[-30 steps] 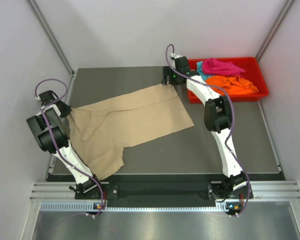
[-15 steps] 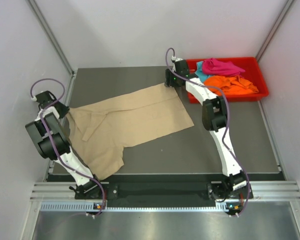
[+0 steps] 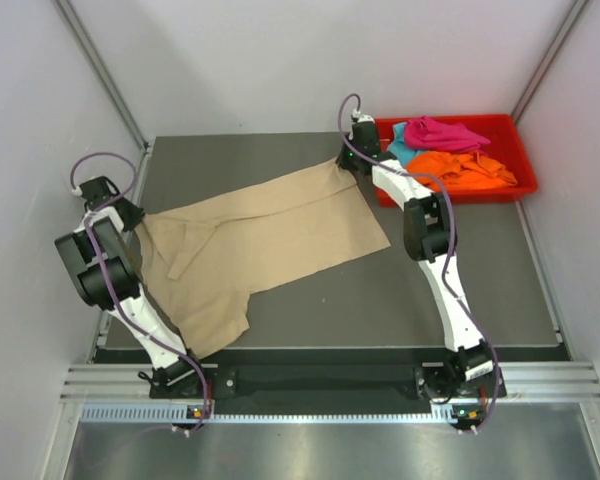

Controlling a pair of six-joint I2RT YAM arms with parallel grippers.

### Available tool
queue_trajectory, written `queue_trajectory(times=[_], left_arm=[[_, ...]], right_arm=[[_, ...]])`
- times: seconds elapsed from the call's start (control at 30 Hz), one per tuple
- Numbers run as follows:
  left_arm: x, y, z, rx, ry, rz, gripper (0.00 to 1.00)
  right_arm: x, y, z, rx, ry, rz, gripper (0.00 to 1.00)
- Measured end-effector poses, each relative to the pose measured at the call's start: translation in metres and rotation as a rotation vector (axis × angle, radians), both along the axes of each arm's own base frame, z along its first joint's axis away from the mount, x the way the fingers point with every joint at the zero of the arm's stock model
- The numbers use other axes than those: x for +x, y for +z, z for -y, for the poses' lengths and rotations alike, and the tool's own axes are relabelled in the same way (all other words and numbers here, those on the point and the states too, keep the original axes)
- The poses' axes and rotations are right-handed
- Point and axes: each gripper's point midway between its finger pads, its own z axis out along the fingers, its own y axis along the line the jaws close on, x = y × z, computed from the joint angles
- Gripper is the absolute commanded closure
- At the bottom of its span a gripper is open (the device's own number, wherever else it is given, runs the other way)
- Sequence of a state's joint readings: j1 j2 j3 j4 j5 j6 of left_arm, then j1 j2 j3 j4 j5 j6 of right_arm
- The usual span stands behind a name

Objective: Fold and stack the t-shirts
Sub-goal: Fold the tshirt

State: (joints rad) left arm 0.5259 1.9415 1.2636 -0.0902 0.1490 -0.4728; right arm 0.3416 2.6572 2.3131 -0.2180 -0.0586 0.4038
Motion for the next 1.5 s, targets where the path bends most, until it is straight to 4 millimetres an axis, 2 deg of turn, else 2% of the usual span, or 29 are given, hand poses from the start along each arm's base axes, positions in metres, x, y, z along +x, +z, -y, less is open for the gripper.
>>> queue_trajectory(times=[0.07,0.23,0.3,0.37,0.4,0.43,0.5,0.6,0.7,0.8,0.9,1.03,1.13,1.23,1.33,1.43,1.5], left_arm=[[0.009,0.001,0.007,0.003,-0.021,0.006,0.73],[0.022,0.01,0.017,0.024,-0.046,0.022,0.68],[0.022,0.01,0.019,0.03,-0.046,0.021,0.68],[0.021,0.01,0.016,0.039,-0.039,0.008,0.68],[0.02,0.01,0.015,0.042,-0.039,0.003,0.68],[0.02,0.011,0.014,0.046,-0.038,0.002,0.68],[0.022,0.016,0.013,0.051,-0.041,0.005,0.68],[0.027,0.024,0.012,0.048,-0.045,0.021,0.69],[0.03,0.027,0.015,0.04,-0.047,0.034,0.71],[0.032,0.026,0.021,0.03,-0.057,0.036,0.72],[0.034,0.024,0.031,0.035,-0.068,0.026,0.7],[0.025,0.019,0.058,0.087,-0.079,-0.062,0.69],[0.007,0.03,0.087,0.143,-0.063,-0.118,0.69],[-0.028,0.049,0.117,0.139,-0.022,-0.132,0.73],[-0.069,0.061,0.127,0.105,0.057,-0.141,0.73],[-0.105,0.06,0.144,0.073,0.095,-0.161,0.72],[-0.123,0.051,0.16,0.044,0.072,-0.183,0.71]], right_arm=[[0.006,0.003,0.005,0.001,-0.02,0.019,1.0],[0.026,0.025,0.021,0.016,-0.057,0.095,1.0],[0.035,0.037,0.029,0.028,-0.074,0.135,0.94],[0.037,0.041,0.03,0.033,-0.075,0.149,0.86],[0.038,0.042,0.03,0.035,-0.074,0.151,0.71],[0.038,0.043,0.029,0.038,-0.074,0.151,0.63],[0.038,0.044,0.029,0.037,-0.07,0.156,0.48],[0.038,0.046,0.024,0.048,-0.054,0.163,0.34],[0.035,0.046,0.018,0.051,-0.04,0.161,0.29],[0.032,0.043,0.016,0.051,-0.034,0.143,0.27],[0.024,0.04,0.014,0.051,-0.029,0.102,0.26],[0.0,0.042,0.009,0.022,-0.013,0.015,0.25],[-0.029,0.053,0.004,-0.007,0.006,-0.052,0.24],[-0.071,0.071,-0.006,-0.03,0.044,-0.113,0.24],[-0.119,0.087,-0.013,-0.039,0.093,-0.162,0.25],[-0.169,0.089,-0.017,-0.052,0.154,-0.214,0.26],[-0.199,0.08,-0.015,-0.07,0.184,-0.256,0.27]])
